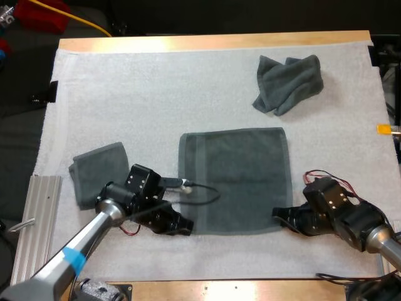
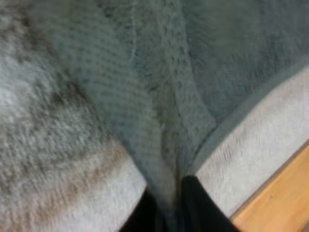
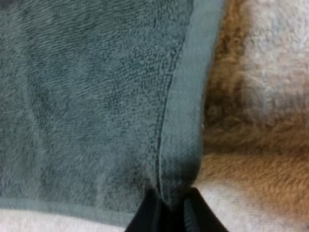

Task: Pick towel from pile, fold and stack

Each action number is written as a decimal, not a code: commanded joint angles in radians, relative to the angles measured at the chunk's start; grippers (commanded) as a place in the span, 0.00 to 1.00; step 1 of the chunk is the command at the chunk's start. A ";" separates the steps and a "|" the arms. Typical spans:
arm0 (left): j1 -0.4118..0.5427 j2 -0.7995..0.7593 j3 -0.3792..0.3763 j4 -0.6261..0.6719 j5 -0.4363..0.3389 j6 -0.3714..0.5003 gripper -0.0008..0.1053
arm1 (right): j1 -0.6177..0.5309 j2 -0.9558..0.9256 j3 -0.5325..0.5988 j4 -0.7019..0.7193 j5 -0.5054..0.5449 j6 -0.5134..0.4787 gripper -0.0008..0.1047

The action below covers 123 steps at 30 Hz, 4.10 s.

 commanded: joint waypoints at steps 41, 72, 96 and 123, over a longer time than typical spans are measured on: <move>0.134 0.037 -0.001 -0.135 0.290 -0.114 0.01 | -0.053 0.020 -0.036 -0.151 -0.056 0.228 0.02; 0.197 0.342 -0.178 -0.496 0.307 -0.353 0.01 | -0.253 0.337 -0.052 -0.679 -0.137 0.371 0.02; 0.197 0.361 -0.178 -0.525 0.156 -0.346 0.65 | -0.253 0.392 -0.052 -0.783 -0.055 0.385 0.36; 0.175 -0.149 -0.178 -0.254 -0.005 -0.220 0.60 | -0.253 0.086 -0.052 -0.533 -0.087 -0.005 0.66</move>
